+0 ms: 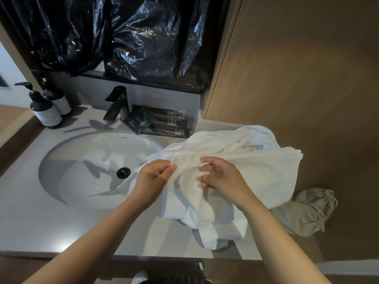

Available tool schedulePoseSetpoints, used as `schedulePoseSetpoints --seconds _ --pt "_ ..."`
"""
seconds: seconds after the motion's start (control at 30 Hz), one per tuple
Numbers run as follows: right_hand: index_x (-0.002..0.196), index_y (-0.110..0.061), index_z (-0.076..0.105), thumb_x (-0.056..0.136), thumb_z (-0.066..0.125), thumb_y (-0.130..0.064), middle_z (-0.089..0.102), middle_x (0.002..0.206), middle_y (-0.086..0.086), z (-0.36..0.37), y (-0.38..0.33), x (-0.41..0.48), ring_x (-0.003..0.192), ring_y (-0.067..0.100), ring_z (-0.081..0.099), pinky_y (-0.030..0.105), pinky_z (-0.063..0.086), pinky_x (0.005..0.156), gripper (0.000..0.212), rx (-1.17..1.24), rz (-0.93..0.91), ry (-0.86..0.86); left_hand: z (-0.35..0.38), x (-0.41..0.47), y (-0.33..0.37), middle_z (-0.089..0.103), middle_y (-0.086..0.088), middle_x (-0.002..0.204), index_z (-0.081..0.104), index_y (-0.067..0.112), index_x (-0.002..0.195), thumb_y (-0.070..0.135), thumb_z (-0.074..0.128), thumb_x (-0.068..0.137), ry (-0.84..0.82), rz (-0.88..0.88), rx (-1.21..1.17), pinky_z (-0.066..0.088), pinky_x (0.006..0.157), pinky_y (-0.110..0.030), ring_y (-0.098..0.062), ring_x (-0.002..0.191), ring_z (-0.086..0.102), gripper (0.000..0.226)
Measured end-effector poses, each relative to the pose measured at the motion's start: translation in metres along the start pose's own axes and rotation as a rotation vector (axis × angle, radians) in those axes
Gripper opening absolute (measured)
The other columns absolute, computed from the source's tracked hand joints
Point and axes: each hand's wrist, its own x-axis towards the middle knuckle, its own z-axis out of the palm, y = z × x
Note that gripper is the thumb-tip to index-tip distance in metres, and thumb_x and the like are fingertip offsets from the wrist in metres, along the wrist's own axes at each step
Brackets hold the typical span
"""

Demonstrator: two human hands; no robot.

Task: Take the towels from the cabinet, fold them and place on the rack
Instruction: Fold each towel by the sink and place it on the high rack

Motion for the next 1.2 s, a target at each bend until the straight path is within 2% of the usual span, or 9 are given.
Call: schedulePoseSetpoints --seconds 0.13,0.23,0.3,0.5,0.7,0.8,0.87,1.0,1.2 --pt "0.096 -0.027 0.068 0.076 0.066 -0.010 0.070 0.070 0.004 0.006 0.004 -0.005 0.063 0.014 0.069 0.023 0.052 0.061 0.027 -0.331 -0.083 -0.122 0.000 -0.002 0.001 0.039 -0.011 0.066 0.037 -0.004 0.061 0.011 0.054 0.097 -0.022 -0.008 -0.019 0.032 0.065 -0.032 -0.019 0.066 0.039 0.043" --pt "0.075 -0.023 0.071 0.082 0.069 -0.011 0.070 0.064 0.004 0.011 0.002 0.000 0.059 0.013 0.067 0.021 0.052 0.059 0.014 -0.331 -0.163 -0.052 -0.002 -0.002 0.000 0.051 -0.004 0.068 0.048 0.005 0.059 0.011 0.054 0.097 -0.017 -0.006 -0.014 0.039 0.071 -0.030 -0.017 0.072 0.048 0.039" --pt "0.076 -0.018 0.071 0.085 0.069 -0.011 0.071 0.064 0.004 0.015 -0.004 0.005 0.060 0.017 0.069 0.022 0.052 0.058 0.013 -0.277 -0.190 -0.006 -0.002 -0.003 0.002 0.051 0.005 0.068 0.046 0.018 0.056 0.008 0.054 0.097 -0.026 0.023 -0.002 0.040 0.074 -0.028 -0.014 0.075 0.049 0.043" --pt "0.080 -0.014 0.067 0.080 0.073 -0.022 0.070 0.066 0.005 0.022 -0.017 0.027 0.067 0.026 0.068 0.041 0.058 0.069 0.009 -0.464 -0.208 0.161 -0.002 -0.005 0.004 0.062 -0.001 0.090 0.060 0.006 0.072 0.014 0.047 0.101 -0.078 0.004 -0.046 0.043 0.088 -0.026 -0.013 0.094 0.055 0.032" --pt "0.117 -0.024 0.061 0.086 0.066 -0.006 0.072 0.072 0.006 0.017 -0.014 0.028 0.065 0.021 0.069 0.029 0.060 0.066 0.036 -0.299 -0.142 -0.120 -0.006 -0.013 -0.002 0.064 0.006 0.093 0.062 0.024 0.074 0.013 0.049 0.100 -0.092 0.041 0.035 0.040 0.083 -0.017 -0.010 0.103 0.054 0.030" --pt "0.108 -0.023 0.067 0.088 0.070 -0.012 0.073 0.079 0.011 0.012 -0.016 0.029 0.069 0.027 0.067 0.027 0.058 0.065 0.023 -0.265 -0.117 -0.209 -0.007 -0.018 -0.009 0.064 0.002 0.111 0.071 0.015 0.096 0.010 0.055 0.096 0.006 0.000 -0.015 0.043 0.085 -0.008 -0.005 0.112 0.054 0.017" --pt "0.096 -0.019 0.068 0.086 0.074 -0.019 0.073 0.077 0.012 0.012 -0.017 0.031 0.070 0.031 0.069 0.027 0.058 0.064 0.012 -0.279 -0.133 -0.199 -0.009 -0.024 -0.015 0.060 0.007 0.112 0.069 0.019 0.099 0.011 0.060 0.093 0.091 0.029 -0.008 0.047 0.086 -0.013 -0.004 0.109 0.057 0.013" --pt "0.077 -0.013 0.064 0.080 0.080 -0.030 0.071 0.063 0.005 0.020 -0.016 0.037 0.060 0.020 0.069 0.028 0.057 0.060 0.024 -0.377 -0.229 -0.035 -0.008 -0.043 -0.024 0.058 0.017 0.090 0.061 0.026 0.087 0.025 0.065 0.089 0.241 0.118 0.187 0.049 0.070 -0.014 -0.008 0.084 0.060 0.005" --pt "0.067 -0.022 0.059 0.081 0.077 -0.038 0.067 0.055 0.001 0.027 -0.008 0.040 0.047 0.012 0.061 0.033 0.052 0.061 0.028 -0.421 -0.276 0.092 0.017 -0.062 -0.029 0.056 0.013 0.062 0.061 0.026 0.067 0.027 0.075 0.083 0.083 0.042 0.102 0.037 0.054 -0.011 -0.007 0.056 0.050 0.021"
